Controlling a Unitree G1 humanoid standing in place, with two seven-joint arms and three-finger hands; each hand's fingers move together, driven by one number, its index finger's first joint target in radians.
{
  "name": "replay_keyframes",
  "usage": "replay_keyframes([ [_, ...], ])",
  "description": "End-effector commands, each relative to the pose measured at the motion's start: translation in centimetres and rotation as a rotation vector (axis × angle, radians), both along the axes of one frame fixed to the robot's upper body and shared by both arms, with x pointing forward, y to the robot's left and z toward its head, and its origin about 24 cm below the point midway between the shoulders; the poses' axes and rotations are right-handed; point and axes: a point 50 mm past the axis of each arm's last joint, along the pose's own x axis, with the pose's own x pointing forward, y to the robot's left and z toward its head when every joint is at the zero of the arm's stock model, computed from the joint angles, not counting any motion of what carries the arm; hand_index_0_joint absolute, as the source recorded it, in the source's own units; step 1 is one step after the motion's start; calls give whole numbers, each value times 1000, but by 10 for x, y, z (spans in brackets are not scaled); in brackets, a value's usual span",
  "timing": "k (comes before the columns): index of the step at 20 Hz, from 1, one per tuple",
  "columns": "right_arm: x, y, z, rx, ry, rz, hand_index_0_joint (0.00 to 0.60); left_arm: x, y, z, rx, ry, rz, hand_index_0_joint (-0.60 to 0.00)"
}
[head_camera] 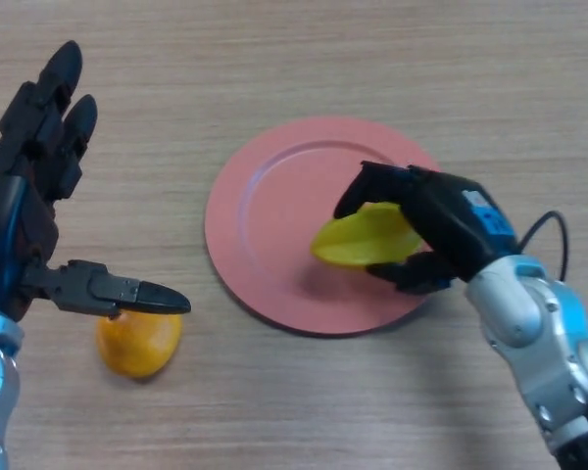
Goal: Pick up the yellow starfruit and place it on the plate
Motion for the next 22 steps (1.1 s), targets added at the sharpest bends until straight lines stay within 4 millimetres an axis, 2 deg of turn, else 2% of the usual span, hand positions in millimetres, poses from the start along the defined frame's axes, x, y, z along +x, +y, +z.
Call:
replay_keyframes([
  [1,11,2,34,27,-187,-26,550,-12,12,37,27,-219,28,0],
  [2,11,2,34,23,-186,-30,449,-12,12,37,27,-220,29,0],
  [3,12,2,35,31,-179,-40,300,-12,13,37,28,-223,31,0],
  [4,12,1,36,41,-174,-50,200,-13,13,37,28,-224,33,0],
  [5,13,0,42,94,-170,-74,57,-12,12,37,27,-224,36,0],
  [6,13,-1,47,128,-170,-86,0,-12,11,37,27,-224,37,0],
  [8,12,-5,60,182,-186,-95,0,-11,9,38,25,-221,29,0],
  [12,-15,-20,91,318,-137,-36,0,-6,6,34,6,-214,24,0],
  [13,-29,-29,101,366,-137,-21,0,-5,5,33,7,-204,15,0],
  [14,-33,-32,103,385,-137,-15,0,-5,5,33,12,-199,10,0],
  [15,-49,-37,107,485,-72,11,0,-4,8,34,6,-189,7,0],
  [17,-67,-45,110,593,-21,21,0,-3,9,33,10,-206,19,0],
  [19,-77,-53,111,705,-41,9,0,-2,6,31,20,-205,13,0],
  [22,-82,-60,106,755,-121,-17,0,1,1,26,13,-166,-18,0],
])
